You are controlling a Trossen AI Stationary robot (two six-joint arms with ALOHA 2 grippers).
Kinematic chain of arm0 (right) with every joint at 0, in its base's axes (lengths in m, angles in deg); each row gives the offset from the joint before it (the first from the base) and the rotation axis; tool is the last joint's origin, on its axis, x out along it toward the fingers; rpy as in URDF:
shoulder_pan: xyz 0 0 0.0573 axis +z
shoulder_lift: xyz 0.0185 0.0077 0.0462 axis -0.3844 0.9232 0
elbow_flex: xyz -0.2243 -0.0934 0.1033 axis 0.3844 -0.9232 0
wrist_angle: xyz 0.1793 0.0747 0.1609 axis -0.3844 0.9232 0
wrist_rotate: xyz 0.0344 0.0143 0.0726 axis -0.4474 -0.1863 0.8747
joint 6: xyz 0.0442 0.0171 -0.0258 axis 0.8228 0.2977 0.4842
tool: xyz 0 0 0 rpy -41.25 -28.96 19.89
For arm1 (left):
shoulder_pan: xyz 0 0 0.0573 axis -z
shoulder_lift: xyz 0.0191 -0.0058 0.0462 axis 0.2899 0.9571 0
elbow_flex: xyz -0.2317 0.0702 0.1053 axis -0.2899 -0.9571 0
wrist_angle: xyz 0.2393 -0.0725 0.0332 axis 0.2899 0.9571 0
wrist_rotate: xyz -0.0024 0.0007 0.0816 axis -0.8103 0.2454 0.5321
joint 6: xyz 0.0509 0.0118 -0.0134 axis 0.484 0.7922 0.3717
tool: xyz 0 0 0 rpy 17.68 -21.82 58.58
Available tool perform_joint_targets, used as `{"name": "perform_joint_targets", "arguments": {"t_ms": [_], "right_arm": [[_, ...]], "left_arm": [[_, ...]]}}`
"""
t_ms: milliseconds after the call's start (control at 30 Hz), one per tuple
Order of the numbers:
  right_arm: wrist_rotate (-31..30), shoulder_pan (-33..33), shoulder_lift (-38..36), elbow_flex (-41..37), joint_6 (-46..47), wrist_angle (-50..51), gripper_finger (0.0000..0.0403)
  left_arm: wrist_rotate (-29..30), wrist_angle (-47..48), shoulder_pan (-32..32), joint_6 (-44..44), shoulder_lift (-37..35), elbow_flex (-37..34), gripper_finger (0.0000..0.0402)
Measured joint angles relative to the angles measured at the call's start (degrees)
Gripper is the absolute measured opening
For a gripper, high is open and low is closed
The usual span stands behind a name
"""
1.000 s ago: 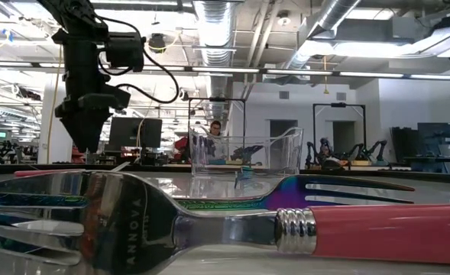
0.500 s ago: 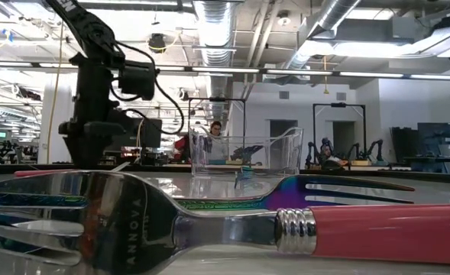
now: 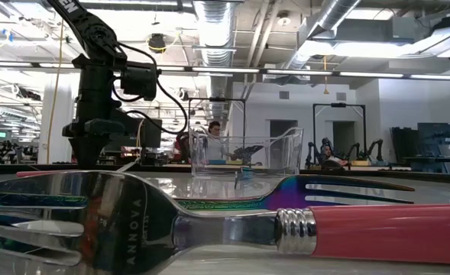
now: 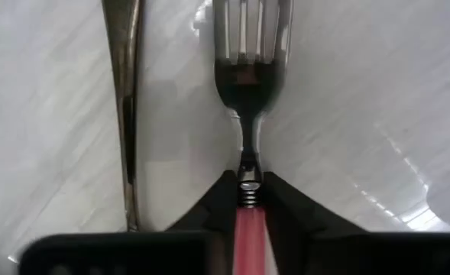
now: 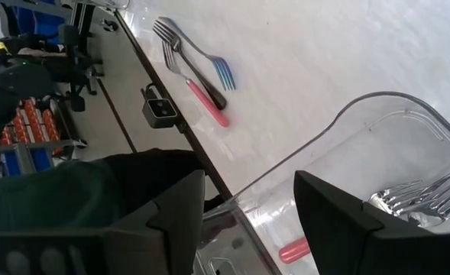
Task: Sort silverware by color (type)
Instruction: Put the pink fork into the bottom right transparent bin
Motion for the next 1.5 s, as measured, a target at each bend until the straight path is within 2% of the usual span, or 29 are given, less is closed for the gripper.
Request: {"name": "perform_joint_targets", "arguments": {"t_ms": [67,200,433,600,733,800,867,933,1067,1200,1367,1500], "right_arm": [[0.0,0.0,0.0,0.0,0.0,0.0,0.0225],[0.0,0.0,0.0,0.0,-0.03,0.0,0.0225],[-0.55,-1.8,0.02,0.0,-1.37,-3.05,0.0225],[-2.05,-6.63,0.0,0.0,-12.43,-13.29,0.0225],[-8.16,-12.22,0.0,0.0,-26.28,-24.28,0.0225],[-14.17,-15.58,0.15,0.0,-31.47,-28.58,0.0225],[-19.74,-19.58,0.91,0.04,-34.73,-31.75,0.0225],[-21.51,-24.16,2.29,0.04,-37.63,-34.13,0.0225],[-19.44,-31.62,6.58,0.15,-42.86,-40.46,0.0225],[-19.22,-35.07,12.36,3.62,-51.83,-41.69,0.0225],[-19.77,-36.77,18.65,9.93,-62.34,-42.0,0.0225],[-23.9,-37.54,22.63,13.7,-67.35,-41.1,0.0225]], "left_arm": [[-0.51,0.0,-0.04,0.19,-0.56,-0.04,0.0016],[-2.76,0.03,-0.08,0.02,-2.21,0.44,0.0026],[-13.33,-3.03,0.54,-2.34,-8.93,3.98,0.0023],[-21.85,-15.91,3.24,-10.85,-14.35,4.87,0.0023],[-24.05,-31.45,7.83,-18.42,-16.03,4.88,0.0023],[-23.11,-38.5,10.64,-21.52,-16.03,4.9,0.0023],[-19.62,-45.66,13.62,-23.78,-15.27,4.93,0.0023],[-14.74,-49.68,16.39,-25.42,-14.13,5.39,0.0023],[-4.21,-47.31,20.64,-25.44,-10.54,10.23,0.0023],[3.19,-41.65,22.73,-22.95,-5.93,17.62,0.0023],[5.56,-35.58,23.87,-18.23,-0.74,26.1,0.0023],[5.76,-33.75,24.43,-15.8,1.41,29.67,0.0023]]}}
